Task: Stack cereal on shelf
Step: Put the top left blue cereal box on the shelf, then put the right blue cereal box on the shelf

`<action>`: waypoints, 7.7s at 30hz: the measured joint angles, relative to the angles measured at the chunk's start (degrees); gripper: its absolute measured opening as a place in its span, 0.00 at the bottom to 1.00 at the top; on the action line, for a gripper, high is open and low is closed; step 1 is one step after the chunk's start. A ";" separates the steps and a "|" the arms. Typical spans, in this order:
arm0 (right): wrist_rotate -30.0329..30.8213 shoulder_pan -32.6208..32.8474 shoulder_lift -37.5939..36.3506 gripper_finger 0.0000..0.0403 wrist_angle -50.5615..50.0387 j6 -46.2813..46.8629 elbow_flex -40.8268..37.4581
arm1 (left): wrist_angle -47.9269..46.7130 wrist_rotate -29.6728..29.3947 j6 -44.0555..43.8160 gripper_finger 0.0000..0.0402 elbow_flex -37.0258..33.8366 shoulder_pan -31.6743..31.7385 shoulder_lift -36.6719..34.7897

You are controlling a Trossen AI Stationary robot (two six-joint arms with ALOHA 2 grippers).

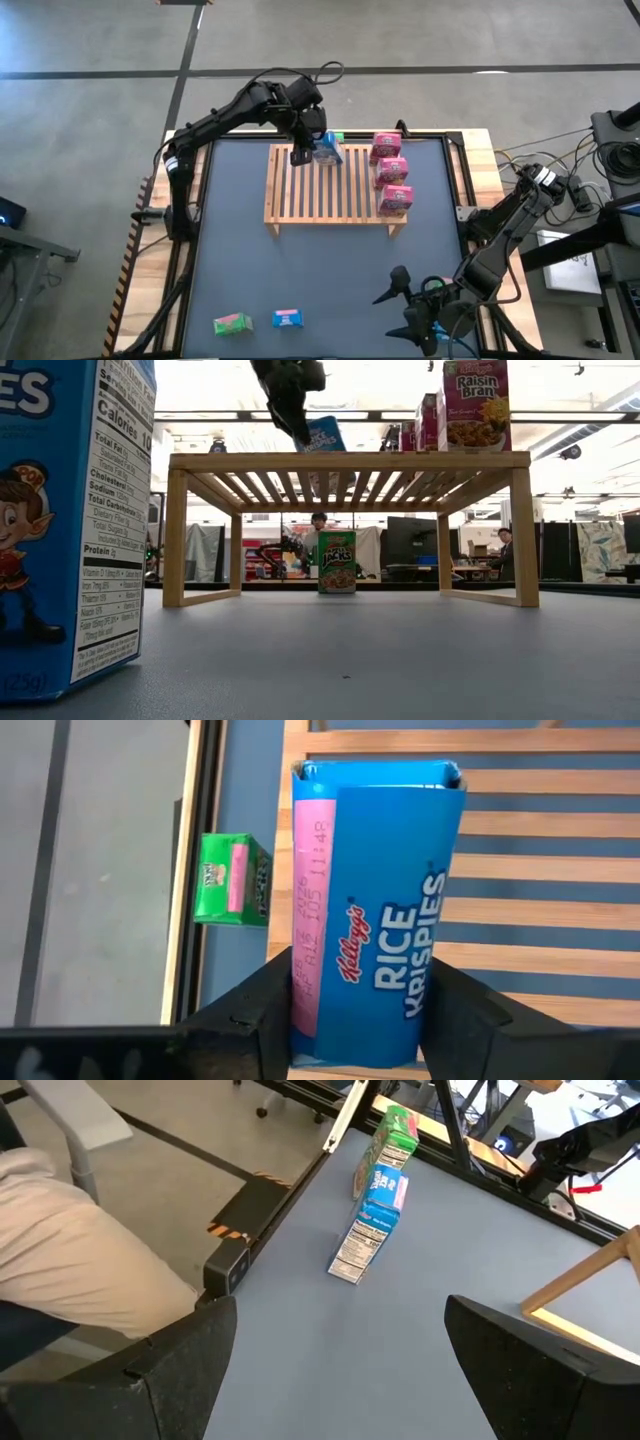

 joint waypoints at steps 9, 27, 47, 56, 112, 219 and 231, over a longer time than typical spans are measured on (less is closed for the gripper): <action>-0.01 -0.18 0.00 0.86 0.00 -0.07 0.00 | -0.06 -0.80 -0.71 0.42 -0.02 -0.04 0.00; 0.08 -0.18 0.00 0.86 0.00 -0.24 0.00 | 0.98 -0.59 -0.93 0.48 -0.26 -0.34 0.02; 2.89 -0.18 0.00 0.86 -0.02 -0.50 0.02 | 0.72 -0.37 -1.88 0.62 -0.26 -1.60 -0.27; 2.90 -0.18 0.00 0.86 -0.02 -0.04 0.02 | -0.40 -1.24 -4.57 0.62 -0.26 -1.43 -1.73; 2.89 -0.44 0.00 0.86 -0.02 1.94 0.04 | 77.81 -13.61 -24.07 0.91 -63.73 -6.34 -21.72; 2.93 -0.55 0.00 0.86 0.46 -0.51 0.04 | 76.50 22.17 -5.23 0.58 -64.74 6.03 -21.08; 2.89 -0.55 0.00 0.86 0.44 0.08 0.04 | 67.40 18.60 -3.13 0.58 -64.65 6.75 -27.11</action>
